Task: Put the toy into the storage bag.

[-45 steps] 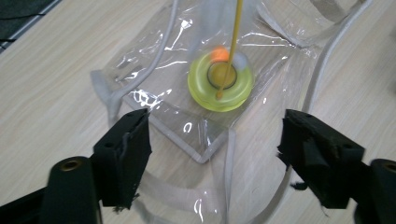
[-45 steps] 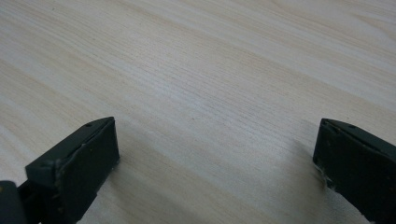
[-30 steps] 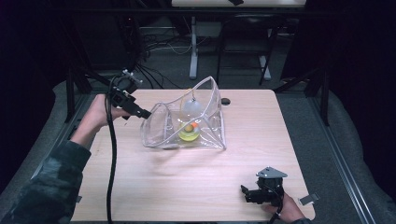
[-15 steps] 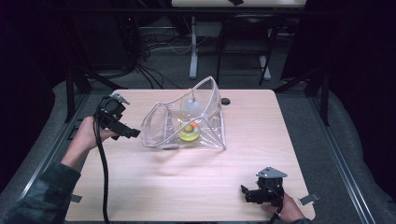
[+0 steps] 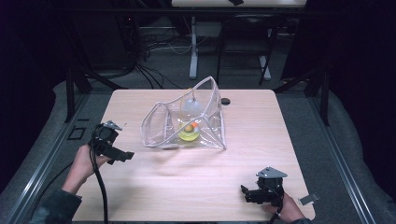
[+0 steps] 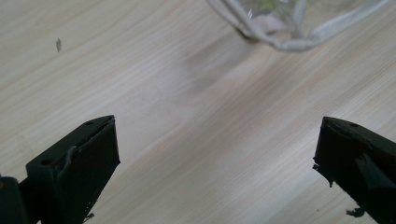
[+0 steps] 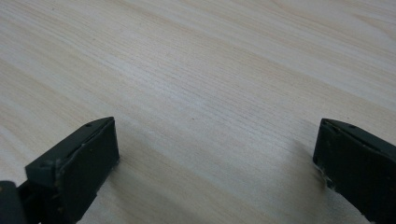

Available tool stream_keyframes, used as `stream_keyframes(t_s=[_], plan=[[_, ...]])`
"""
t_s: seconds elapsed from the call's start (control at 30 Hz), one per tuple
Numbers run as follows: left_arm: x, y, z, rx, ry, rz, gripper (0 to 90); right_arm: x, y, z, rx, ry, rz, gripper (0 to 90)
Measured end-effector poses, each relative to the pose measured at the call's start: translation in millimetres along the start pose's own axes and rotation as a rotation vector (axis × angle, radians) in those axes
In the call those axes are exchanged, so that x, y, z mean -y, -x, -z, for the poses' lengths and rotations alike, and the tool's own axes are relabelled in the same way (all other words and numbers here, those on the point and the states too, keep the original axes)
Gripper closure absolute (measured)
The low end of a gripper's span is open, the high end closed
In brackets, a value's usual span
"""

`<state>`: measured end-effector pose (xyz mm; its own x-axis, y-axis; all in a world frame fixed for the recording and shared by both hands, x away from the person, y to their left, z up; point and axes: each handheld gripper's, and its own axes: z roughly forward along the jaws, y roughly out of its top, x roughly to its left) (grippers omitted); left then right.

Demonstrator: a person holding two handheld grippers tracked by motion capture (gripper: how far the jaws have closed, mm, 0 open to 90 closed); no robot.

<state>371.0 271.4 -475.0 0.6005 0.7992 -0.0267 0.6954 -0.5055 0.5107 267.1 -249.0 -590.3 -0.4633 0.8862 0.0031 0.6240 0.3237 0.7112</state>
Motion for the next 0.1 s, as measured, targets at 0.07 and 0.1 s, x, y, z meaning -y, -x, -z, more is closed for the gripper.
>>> stream_keyframes(t_s=[0.07, 0.1], plan=[[9.5, -1.8, -3.1, -0.003, 0.017, 0.020, 0.0, 0.0, 0.0, 0.0, 0.000, 0.000, 0.000, 0.0], [13.8, -2.7, -4.8, -0.005, 0.021, 0.027, 0.0, 0.0, 0.0, 0.0, 0.000, 0.000, 0.000, 0.0]])
